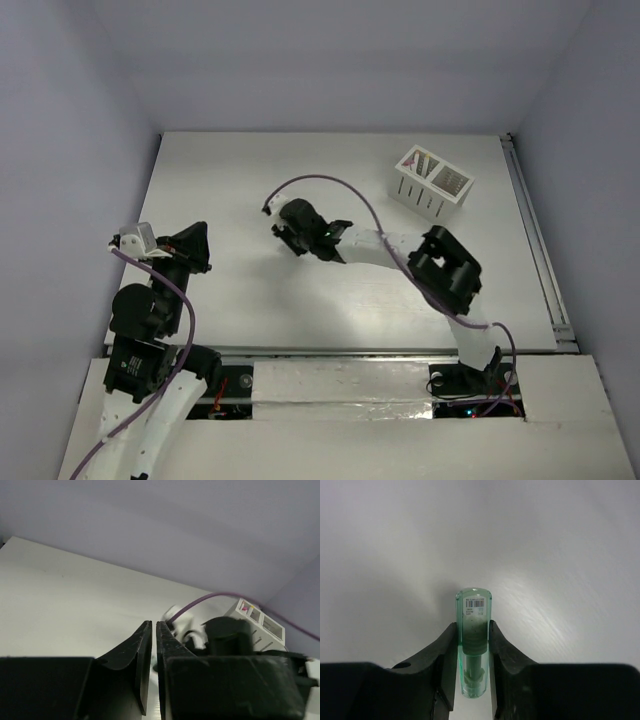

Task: Sort the stationery into containers
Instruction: Pick up the stationery from the center of the board, then place the stationery in the storage box.

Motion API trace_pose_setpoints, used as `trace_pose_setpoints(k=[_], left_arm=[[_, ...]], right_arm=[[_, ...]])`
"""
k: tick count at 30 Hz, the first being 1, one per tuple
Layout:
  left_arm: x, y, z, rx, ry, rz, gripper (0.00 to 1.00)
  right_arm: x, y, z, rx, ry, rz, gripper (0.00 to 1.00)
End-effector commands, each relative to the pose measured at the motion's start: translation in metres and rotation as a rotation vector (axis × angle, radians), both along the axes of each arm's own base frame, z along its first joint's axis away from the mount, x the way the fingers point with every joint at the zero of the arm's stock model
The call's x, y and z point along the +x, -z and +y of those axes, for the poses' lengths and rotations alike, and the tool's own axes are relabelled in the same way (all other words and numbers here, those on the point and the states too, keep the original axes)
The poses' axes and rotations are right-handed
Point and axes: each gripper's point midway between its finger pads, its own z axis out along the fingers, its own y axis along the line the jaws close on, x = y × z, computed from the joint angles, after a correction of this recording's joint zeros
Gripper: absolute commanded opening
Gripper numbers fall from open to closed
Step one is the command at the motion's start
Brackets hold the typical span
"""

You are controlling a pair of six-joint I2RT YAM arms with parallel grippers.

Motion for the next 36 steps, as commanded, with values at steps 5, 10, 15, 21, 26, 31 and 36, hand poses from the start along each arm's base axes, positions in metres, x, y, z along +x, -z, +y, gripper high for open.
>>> trace_pose_setpoints(k=[5, 10, 15, 21, 26, 31, 36], left_arm=[[-0.008, -0.022, -0.007, -0.009, 0.05, -0.086, 0.09], [-0.009, -0.023, -0.011, -0.009, 0.068, -0.09, 0.11], [-0.009, -0.021, -0.011, -0.008, 0.07, -0.087, 0.13], [-0.009, -0.022, -0.013, -0.006, 0.08, -0.087, 0.14], [-0.01, -0.023, -0.012, -0.009, 0.074, -0.091, 0.15], [-0.01, -0.022, -0.013, -0.006, 0.078, -0.09, 0.15], [-0.01, -0.023, -0.012, -0.008, 0.077, -0.091, 0.15]], right_arm=[[0.09, -0.175, -0.174, 0.405, 0.656, -0.325, 0.0], [0.108, -0.203, -0.295, 0.632, 0.89, -0.326, 0.0], [0.112, -0.216, -0.393, 0.566, 1.12, -0.463, 0.01], [0.126, -0.191, -0.434, 0.505, 1.182, -0.441, 0.03], [0.138, -0.161, -0.44, 0.445, 1.222, -0.385, 0.04], [0.134, -0.154, -0.442, 0.433, 1.236, -0.383, 0.13], [0.127, -0.162, -0.441, 0.469, 1.229, -0.39, 0.6]])
